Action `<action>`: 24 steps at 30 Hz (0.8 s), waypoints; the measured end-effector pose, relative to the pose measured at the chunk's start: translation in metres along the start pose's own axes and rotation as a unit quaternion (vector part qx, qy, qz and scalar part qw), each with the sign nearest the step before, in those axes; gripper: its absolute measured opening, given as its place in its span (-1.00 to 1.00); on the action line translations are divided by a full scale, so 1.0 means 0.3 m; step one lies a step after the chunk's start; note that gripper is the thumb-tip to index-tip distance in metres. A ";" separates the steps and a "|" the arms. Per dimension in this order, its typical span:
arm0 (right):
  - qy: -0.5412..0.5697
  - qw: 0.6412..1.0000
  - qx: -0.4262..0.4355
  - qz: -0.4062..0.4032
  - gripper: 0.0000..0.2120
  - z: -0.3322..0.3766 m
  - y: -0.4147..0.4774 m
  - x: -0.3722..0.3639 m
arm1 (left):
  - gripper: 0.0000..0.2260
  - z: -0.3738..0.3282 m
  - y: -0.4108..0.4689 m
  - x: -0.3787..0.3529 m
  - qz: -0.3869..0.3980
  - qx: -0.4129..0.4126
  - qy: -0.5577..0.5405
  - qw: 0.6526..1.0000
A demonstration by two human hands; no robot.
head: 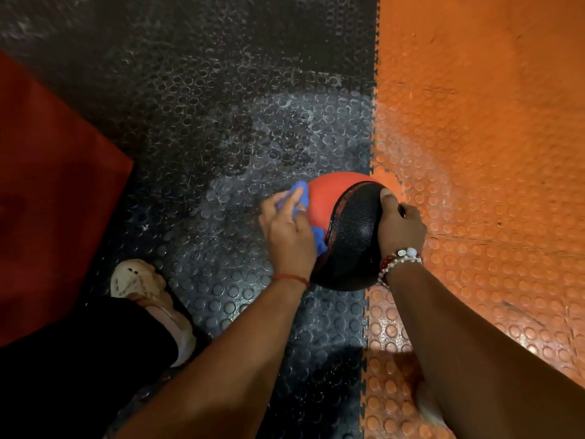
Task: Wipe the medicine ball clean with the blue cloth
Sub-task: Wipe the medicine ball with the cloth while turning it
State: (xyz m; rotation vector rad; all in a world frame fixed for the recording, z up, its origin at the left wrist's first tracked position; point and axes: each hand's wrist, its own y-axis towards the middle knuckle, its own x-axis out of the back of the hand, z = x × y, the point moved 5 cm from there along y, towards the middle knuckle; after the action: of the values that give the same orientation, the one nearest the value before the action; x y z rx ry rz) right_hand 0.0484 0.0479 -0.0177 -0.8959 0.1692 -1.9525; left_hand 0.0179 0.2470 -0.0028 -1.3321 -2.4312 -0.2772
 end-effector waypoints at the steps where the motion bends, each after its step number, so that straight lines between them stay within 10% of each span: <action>1: 0.005 1.000 0.001 0.000 -0.29 -0.006 0.002 0.003 | -0.70 -0.028 -0.005 -0.010 0.017 -0.070 0.021 0.997; 4: 0.022 1.000 -0.009 -0.003 -0.27 -0.030 -0.004 0.015 | -0.67 -0.038 0.051 -0.044 0.081 -0.154 0.070 0.982; 12: 0.037 0.999 -0.002 -0.025 -0.32 -0.073 -0.017 0.035 | -0.75 0.211 0.115 -0.048 0.129 0.188 -0.021 0.973; 20: 0.046 0.999 0.013 -0.025 -0.37 -0.079 -0.017 0.017 | -0.67 -0.072 0.022 -0.035 0.101 -0.185 0.052 0.976; 24: 0.055 0.998 0.022 -0.024 -0.46 -0.094 -0.046 0.026 | -0.71 -0.012 0.116 -0.043 0.124 -0.078 0.065 0.987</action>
State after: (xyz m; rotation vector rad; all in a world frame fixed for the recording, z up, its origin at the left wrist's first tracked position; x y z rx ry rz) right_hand 0.0181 0.0424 -0.0279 -0.7703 0.1692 -2.0448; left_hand 0.0543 0.2544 -0.0045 -1.6112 -2.1473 -0.4796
